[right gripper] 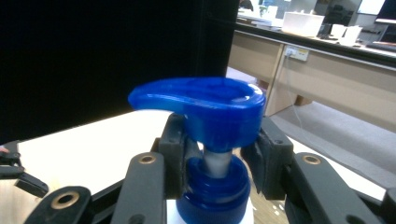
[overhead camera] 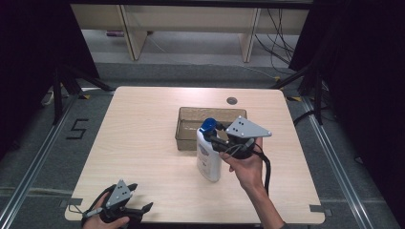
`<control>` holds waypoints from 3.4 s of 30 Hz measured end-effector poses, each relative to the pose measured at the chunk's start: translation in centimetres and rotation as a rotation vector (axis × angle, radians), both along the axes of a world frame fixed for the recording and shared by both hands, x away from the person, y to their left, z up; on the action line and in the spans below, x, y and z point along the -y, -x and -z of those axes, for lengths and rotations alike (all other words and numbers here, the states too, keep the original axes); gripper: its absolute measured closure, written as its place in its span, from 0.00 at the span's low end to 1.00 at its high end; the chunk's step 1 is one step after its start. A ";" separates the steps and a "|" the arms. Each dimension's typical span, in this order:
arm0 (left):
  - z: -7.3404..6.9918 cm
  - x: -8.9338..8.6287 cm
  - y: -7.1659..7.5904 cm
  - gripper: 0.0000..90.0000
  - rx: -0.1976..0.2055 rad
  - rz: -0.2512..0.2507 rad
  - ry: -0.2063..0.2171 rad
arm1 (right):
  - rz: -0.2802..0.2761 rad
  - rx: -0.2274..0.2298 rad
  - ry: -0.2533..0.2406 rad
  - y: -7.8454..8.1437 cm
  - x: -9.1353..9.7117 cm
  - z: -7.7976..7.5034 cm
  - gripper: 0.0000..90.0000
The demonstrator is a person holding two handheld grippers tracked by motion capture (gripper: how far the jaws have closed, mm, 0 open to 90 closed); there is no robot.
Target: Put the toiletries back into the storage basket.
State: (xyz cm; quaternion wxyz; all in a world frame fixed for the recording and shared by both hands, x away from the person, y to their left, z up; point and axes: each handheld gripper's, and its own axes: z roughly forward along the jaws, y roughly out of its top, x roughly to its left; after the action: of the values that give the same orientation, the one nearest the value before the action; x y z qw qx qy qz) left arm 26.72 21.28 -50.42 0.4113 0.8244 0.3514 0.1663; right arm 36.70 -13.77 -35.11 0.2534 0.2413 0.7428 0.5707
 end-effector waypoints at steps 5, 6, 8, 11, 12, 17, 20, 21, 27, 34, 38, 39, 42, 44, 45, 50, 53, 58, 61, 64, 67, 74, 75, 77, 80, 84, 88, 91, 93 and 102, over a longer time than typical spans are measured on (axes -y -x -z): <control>0.0 0.0 0.0 0.16 0.000 0.000 0.002 | -0.007 -0.020 -0.017 -0.1 -0.6 -0.1 0.68; 0.0 0.0 0.0 0.16 -0.001 0.000 0.003 | -0.007 -0.006 -0.012 -0.3 -0.6 -0.2 0.68; 0.0 0.0 0.0 0.16 -0.002 0.001 0.002 | -0.005 -0.030 -0.015 -0.3 -0.8 -0.2 0.68; 0.0 0.0 0.0 0.16 -0.001 0.001 0.002 | -0.017 -0.041 -0.023 -0.5 -1.0 -0.2 0.68; 0.0 -0.2 -0.1 0.16 -0.001 0.006 -0.012 | -0.018 -0.032 -0.017 -0.6 -1.0 -0.2 0.68; -0.1 -0.2 -0.1 0.16 0.001 0.008 -0.014 | -0.030 -0.034 -0.040 -0.9 -1.2 -0.3 0.68; -0.1 -0.2 -0.1 0.16 -0.004 0.010 -0.016 | -0.025 -0.041 -0.049 -0.7 -1.3 -0.6 0.68; -0.1 -0.2 -0.1 0.16 -0.003 0.009 -0.015 | -0.029 -0.042 -0.058 -0.8 -1.4 -0.7 0.68; 0.0 0.0 0.0 0.16 0.000 0.003 0.006 | -0.022 -0.022 -0.066 -0.7 -1.3 -1.4 0.68; 0.0 0.0 0.0 0.16 -0.001 -0.004 0.007 | -0.020 -0.019 -0.068 -0.6 -1.1 -1.7 0.68; 0.0 0.0 0.0 0.16 -0.004 0.004 0.008 | -0.018 -0.021 -0.085 -0.6 -0.8 -2.0 0.68; 0.0 0.0 0.0 0.16 -0.004 0.002 0.011 | -0.024 -0.040 -0.100 -0.5 -0.8 -2.1 0.68; 0.1 0.0 -0.1 0.16 -0.004 0.001 0.014 | -0.024 -0.047 -0.106 -0.5 -0.5 -2.4 0.68; 0.0 0.0 -0.1 0.16 -0.004 0.003 0.012 | -0.023 -0.048 -0.113 -0.5 -0.5 -2.5 0.68; 0.0 0.0 -0.1 0.16 -0.005 0.004 0.012 | -0.019 -0.026 -0.097 -0.6 -0.4 -2.6 0.68; 0.0 -0.1 -0.1 0.16 0.004 0.006 -0.004 | -0.009 -0.041 -0.109 -0.7 0.0 -2.7 0.68; 0.1 0.1 -0.1 0.16 0.004 -0.004 0.018 | -0.004 -0.050 -0.108 -0.6 0.2 -2.9 0.68; 0.1 0.1 -0.2 0.16 0.007 0.000 0.017 | 0.000 -0.031 -0.106 -0.7 0.7 -3.6 0.68; 0.1 0.1 -0.2 0.16 0.007 -0.001 0.017 | 0.007 -0.023 -0.119 -0.9 1.0 -4.1 0.68; 0.0 0.1 -0.2 0.16 0.007 -0.002 0.016 | 0.014 -0.043 -0.129 -1.0 1.3 -4.7 0.68; 0.0 -0.1 -0.2 0.16 0.003 0.008 -0.003 | 0.019 -0.027 -0.129 -1.2 1.4 -5.0 0.68; -0.1 -0.1 -0.2 0.16 0.004 0.009 -0.003 | 0.028 -0.038 -0.137 -1.6 1.9 -6.0 0.68; -0.1 -0.1 -0.2 0.16 0.000 0.010 -0.004 | 0.032 -0.036 -0.140 -1.6 1.9 -6.1 0.68; -0.1 -0.1 -0.2 0.16 -0.002 0.013 -0.006 | 0.037 -0.039 -0.144 -1.7 2.1 -6.4 0.68; -0.1 -0.1 -0.2 0.16 0.001 0.012 -0.003 | 0.040 -0.020 -0.140 -1.9 2.5 -6.9 0.68; -0.1 -0.1 -0.2 0.16 0.005 0.008 -0.007 | 0.055 -0.019 -0.141 -2.0 2.9 -7.6 0.68; -0.1 -0.1 -0.2 0.16 0.004 0.009 -0.004 | 0.068 -0.017 -0.154 -2.5 3.4 -8.2 0.68; -0.1 -0.1 -0.2 0.16 -0.001 0.009 -0.009 | 0.086 -0.027 -0.163 -2.6 3.8 -8.7 0.68; 0.0 -0.1 -0.2 0.16 -0.003 0.013 -0.004 | 0.095 -0.025 -0.165 -3.0 4.2 -9.1 0.68; 0.1 0.2 -0.2 0.16 -0.004 0.005 0.012 | 0.163 -0.009 -0.150 -4.6 5.7 -9.7 0.68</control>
State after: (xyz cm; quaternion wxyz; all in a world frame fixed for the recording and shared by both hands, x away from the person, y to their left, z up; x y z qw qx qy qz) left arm 26.89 21.07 -50.53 0.4160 0.8231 0.3512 0.1615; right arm 41.26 -19.52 -25.37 0.2768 0.3221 0.6770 0.6010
